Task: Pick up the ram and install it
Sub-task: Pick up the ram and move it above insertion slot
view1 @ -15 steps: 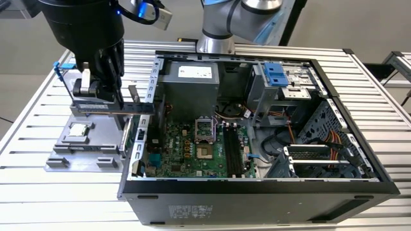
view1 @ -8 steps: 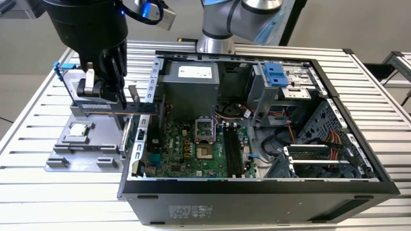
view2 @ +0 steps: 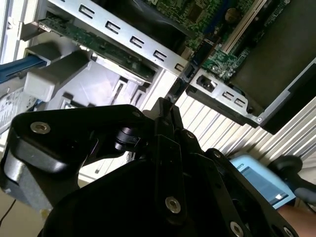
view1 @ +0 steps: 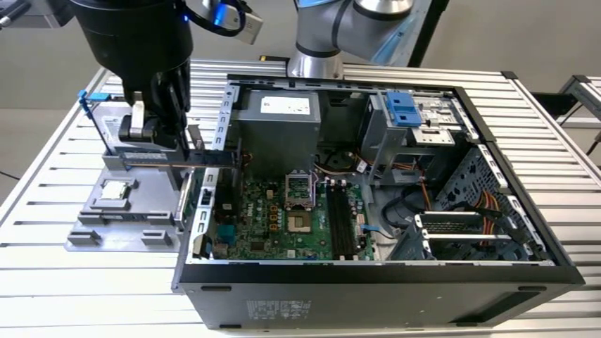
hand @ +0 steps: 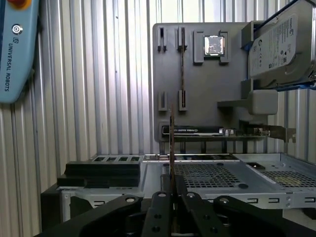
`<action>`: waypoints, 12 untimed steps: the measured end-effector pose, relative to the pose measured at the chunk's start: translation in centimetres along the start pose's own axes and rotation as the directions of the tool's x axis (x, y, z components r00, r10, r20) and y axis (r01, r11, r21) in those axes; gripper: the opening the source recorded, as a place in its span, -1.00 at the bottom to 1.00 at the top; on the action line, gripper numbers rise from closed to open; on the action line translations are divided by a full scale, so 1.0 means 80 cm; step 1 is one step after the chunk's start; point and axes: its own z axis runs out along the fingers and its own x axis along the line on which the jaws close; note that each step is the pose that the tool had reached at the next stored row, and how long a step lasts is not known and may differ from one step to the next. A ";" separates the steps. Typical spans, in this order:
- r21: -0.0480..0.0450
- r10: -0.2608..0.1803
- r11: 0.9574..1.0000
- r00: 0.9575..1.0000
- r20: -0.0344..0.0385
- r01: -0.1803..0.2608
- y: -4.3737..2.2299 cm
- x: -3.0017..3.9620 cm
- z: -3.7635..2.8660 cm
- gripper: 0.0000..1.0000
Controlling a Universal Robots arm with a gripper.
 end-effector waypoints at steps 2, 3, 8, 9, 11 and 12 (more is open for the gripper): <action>0.000 0.000 1.000 1.000 0.000 0.000 -0.0015 -0.0001 -0.0001 -1.00; 0.000 0.000 1.000 1.000 0.000 0.000 -0.0023 -0.0001 -0.0001 -1.00; 0.000 0.000 1.000 1.000 0.000 0.000 -0.0065 -0.0003 -0.0001 -1.00; 0.000 0.000 1.000 1.000 0.000 0.000 -0.0073 -0.0003 -0.0001 -1.00; 0.000 0.000 1.000 1.000 0.000 0.000 -0.0089 -0.0003 -0.0001 -1.00; 0.000 0.000 1.000 1.000 0.000 0.000 -0.0097 -0.0004 -0.0001 -1.00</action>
